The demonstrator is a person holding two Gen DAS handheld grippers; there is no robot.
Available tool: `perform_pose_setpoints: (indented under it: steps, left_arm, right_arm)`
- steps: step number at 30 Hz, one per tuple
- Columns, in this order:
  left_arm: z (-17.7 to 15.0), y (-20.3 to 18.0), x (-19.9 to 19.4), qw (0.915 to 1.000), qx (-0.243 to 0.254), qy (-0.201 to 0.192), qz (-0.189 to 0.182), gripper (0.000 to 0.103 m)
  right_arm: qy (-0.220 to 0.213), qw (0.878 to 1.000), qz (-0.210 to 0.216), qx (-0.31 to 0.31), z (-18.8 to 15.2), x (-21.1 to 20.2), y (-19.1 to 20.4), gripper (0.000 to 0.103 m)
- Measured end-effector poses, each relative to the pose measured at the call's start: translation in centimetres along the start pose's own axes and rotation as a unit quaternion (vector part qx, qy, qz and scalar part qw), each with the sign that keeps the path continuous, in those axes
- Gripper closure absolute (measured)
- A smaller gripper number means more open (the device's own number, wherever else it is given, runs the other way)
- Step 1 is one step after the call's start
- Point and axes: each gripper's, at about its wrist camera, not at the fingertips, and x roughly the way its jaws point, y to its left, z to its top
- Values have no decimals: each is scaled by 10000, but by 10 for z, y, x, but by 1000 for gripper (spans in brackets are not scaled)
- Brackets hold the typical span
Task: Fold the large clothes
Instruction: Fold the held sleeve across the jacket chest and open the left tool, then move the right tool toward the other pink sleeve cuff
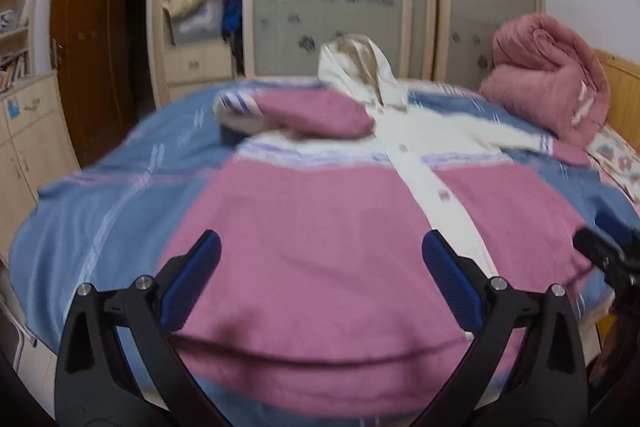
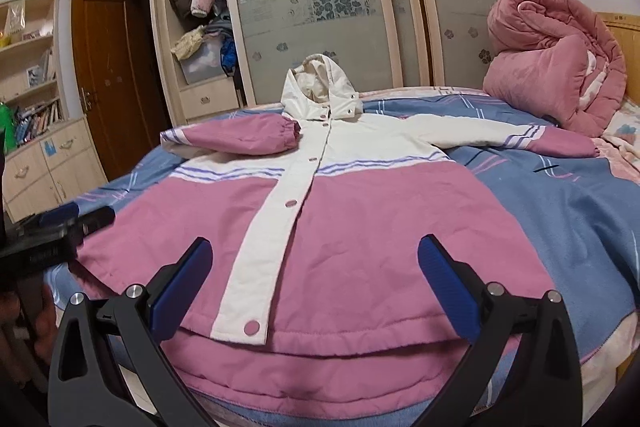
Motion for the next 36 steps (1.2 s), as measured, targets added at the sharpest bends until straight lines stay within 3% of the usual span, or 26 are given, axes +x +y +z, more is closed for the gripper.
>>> perform_pose_setpoints:
  steps: [7, 19, 36]
  left_arm:
    - [-7, -3, -8, 9994, -63, 12, -340, 2]
    - [-2, -7, -11, 9997, -16, -100, -232, 2]
    - [-2, -14, -15, 9991, 267, -227, -228, 2]
  right_arm:
    - [27, 9997, -189, -121, -4, -13, 4, 1]
    - [-24, 9989, -462, -104, -10, -17, -6, 1]
    - [-130, 9988, -466, -4, -7, -22, -6, 1]
